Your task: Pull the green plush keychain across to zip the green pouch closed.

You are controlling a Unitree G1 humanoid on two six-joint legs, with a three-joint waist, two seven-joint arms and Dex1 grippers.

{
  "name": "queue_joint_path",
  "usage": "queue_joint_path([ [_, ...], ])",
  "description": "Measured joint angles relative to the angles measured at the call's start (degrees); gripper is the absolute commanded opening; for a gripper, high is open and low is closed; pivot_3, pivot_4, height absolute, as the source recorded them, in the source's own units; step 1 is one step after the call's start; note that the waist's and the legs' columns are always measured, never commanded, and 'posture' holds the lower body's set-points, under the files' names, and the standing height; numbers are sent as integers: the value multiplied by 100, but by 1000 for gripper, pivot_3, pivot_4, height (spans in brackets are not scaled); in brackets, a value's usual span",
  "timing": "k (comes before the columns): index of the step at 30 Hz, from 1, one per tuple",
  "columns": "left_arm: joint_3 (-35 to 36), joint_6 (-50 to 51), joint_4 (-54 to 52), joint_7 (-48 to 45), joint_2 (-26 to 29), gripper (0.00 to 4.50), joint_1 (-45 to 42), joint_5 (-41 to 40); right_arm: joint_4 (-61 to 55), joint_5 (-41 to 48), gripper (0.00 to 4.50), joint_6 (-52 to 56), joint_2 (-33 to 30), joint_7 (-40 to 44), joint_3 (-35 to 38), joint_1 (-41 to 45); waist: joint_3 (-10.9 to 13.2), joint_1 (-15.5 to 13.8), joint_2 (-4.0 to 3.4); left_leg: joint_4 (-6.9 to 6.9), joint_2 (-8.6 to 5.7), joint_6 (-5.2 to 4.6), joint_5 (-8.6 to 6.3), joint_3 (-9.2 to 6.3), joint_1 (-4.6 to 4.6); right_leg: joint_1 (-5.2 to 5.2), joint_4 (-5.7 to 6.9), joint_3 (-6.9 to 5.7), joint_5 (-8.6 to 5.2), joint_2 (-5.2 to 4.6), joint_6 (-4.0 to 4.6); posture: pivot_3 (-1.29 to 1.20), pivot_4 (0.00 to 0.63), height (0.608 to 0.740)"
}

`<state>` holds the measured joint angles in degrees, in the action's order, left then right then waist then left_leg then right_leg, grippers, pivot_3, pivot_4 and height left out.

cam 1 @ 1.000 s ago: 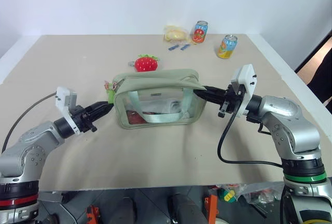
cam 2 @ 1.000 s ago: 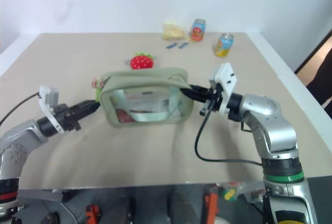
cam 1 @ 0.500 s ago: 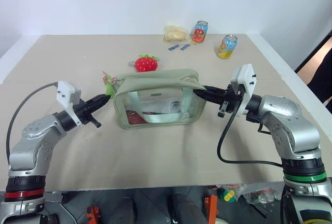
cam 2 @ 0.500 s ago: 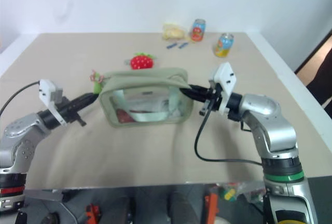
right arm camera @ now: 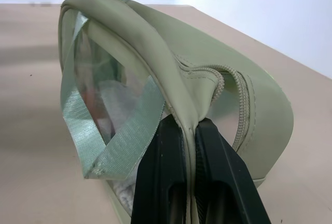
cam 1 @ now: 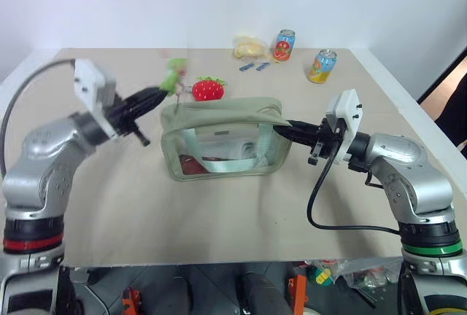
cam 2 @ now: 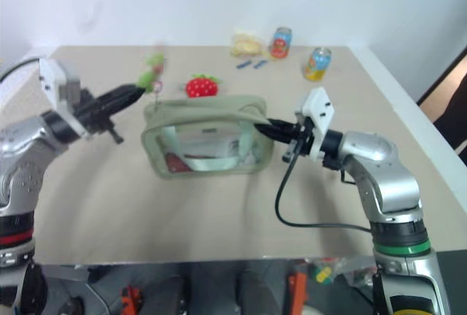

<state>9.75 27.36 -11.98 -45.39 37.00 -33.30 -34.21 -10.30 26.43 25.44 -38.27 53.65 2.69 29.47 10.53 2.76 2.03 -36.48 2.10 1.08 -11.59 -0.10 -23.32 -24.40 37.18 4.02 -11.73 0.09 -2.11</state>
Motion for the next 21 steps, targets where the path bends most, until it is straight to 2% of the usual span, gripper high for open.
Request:
queue_joint_path([
  [4,-687,324,-19,-426,68,42,-141,41,120,-75,0,-100,7,30,-42,33,0,9,0,4,5,0,0,1,0,-5,1,2,-1,7,2,0,150,740],
  [10,-990,524,37,-912,500,42,-361,227,158,-104,0,-174,35,84,-69,54,0,6,-1,4,11,-1,0,-1,2,-4,2,1,-2,15,5,0,150,740],
  [11,-991,580,106,-964,501,681,-380,222,158,-115,0,-179,39,83,-71,54,0,6,-1,3,11,-1,0,-1,2,-4,2,2,-2,14,5,0,150,740],
  [12,-990,613,148,-994,504,916,-391,225,159,-123,0,-179,39,83,-71,54,0,6,-1,2,10,-1,0,-1,2,-4,2,2,-2,14,4,0,150,740],
  [19,-916,678,246,-1286,774,3286,-514,249,158,-145,0,-196,43,72,-71,58,0,6,-1,3,14,-1,0,-1,1,-7,2,2,-3,17,7,0,150,740],
  [21,-832,678,246,-1381,969,3286,-466,247,158,-147,0,-204,44,82,-73,60,1,9,-1,4,19,-2,-1,2,0,-10,1,3,-4,21,8,0,150,740],
])
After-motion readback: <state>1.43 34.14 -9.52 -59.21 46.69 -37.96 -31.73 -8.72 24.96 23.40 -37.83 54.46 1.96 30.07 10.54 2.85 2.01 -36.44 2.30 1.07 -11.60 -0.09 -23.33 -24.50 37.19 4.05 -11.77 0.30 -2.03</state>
